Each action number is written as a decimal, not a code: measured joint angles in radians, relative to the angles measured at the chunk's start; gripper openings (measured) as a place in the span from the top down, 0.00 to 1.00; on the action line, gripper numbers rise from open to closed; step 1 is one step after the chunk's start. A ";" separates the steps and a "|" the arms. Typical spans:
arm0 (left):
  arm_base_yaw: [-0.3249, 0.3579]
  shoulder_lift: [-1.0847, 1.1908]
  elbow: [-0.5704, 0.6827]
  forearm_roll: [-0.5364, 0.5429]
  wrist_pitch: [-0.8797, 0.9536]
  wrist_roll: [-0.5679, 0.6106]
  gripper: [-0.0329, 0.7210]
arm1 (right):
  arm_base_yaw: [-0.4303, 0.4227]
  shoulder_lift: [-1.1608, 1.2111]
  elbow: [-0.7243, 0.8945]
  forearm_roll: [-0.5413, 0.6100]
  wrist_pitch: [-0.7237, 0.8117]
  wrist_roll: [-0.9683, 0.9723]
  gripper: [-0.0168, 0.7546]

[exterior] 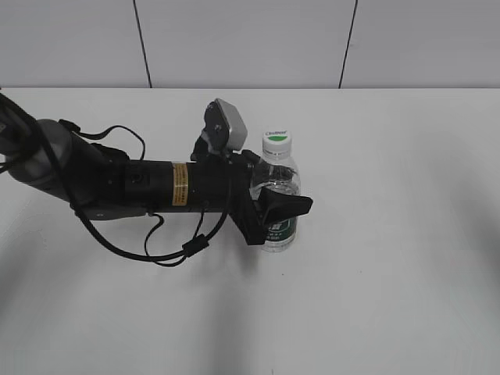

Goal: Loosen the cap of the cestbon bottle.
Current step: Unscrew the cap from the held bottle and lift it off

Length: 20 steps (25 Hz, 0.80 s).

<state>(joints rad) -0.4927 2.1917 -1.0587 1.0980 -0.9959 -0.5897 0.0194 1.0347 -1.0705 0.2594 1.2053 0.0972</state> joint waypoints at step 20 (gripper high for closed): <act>0.000 0.000 0.000 0.021 -0.006 0.001 0.42 | 0.489 0.693 -0.515 -0.050 0.005 0.251 0.30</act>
<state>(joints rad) -0.4927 2.1917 -1.0587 1.1189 -1.0017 -0.5886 0.5082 1.7273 -1.5857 0.2099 1.2105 0.3480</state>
